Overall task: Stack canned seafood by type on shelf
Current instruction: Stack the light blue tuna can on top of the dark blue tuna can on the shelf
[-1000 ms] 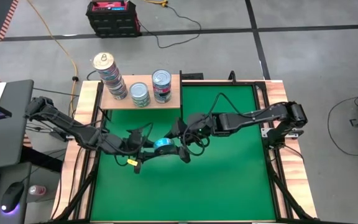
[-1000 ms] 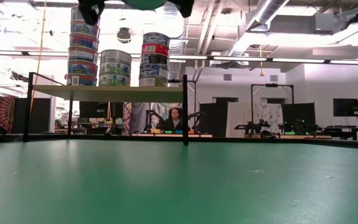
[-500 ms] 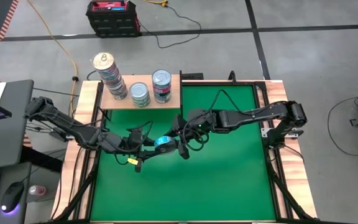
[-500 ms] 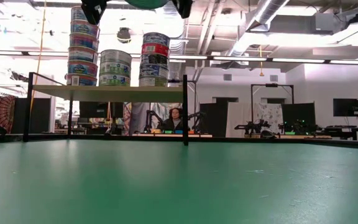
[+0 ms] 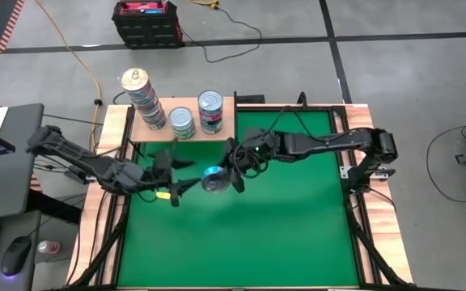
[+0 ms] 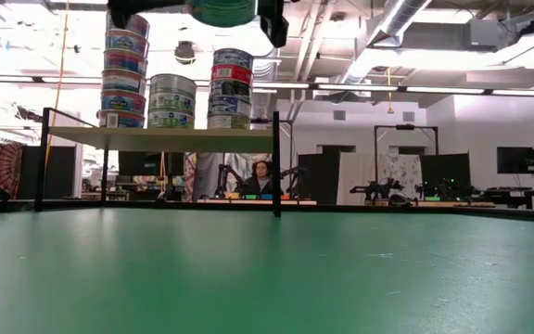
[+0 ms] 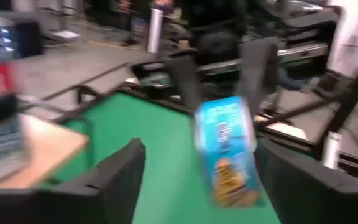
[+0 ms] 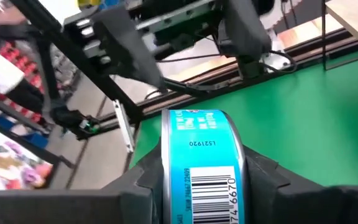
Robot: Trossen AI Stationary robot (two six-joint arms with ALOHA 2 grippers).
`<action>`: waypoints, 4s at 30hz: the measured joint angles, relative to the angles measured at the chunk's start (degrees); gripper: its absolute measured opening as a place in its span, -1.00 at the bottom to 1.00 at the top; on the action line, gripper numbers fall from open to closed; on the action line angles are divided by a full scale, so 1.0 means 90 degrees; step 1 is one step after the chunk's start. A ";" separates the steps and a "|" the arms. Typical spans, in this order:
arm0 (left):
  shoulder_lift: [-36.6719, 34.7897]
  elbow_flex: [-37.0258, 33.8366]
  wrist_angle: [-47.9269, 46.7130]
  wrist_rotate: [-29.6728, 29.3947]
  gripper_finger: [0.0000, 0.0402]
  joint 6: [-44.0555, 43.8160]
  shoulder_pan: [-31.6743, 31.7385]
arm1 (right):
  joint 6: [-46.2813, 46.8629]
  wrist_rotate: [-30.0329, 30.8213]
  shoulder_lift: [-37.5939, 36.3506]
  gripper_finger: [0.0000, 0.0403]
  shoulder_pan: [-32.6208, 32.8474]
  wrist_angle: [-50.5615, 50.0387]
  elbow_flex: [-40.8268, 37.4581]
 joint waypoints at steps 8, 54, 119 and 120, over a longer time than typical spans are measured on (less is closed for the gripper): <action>-0.1059 0.0002 -0.1071 -0.0429 0.60 -0.0347 -0.0134 | 0.0388 -0.0669 -0.0002 -0.22 -0.0649 -0.0370 0.0531; 0.0075 0.0299 0.0741 -0.2246 0.58 0.1035 -0.0253 | 0.2139 -0.1344 0.1307 -0.16 -0.3345 -0.1203 0.3514; 0.0162 0.0296 0.1609 -0.0225 0.59 0.2032 0.0007 | 0.0425 -0.0603 0.1712 0.27 -0.3042 -0.0717 0.3502; 0.0162 0.0296 0.1663 -0.0226 0.59 0.2083 0.0007 | 0.0391 -0.0603 0.1712 0.27 -0.3063 -0.0708 0.3502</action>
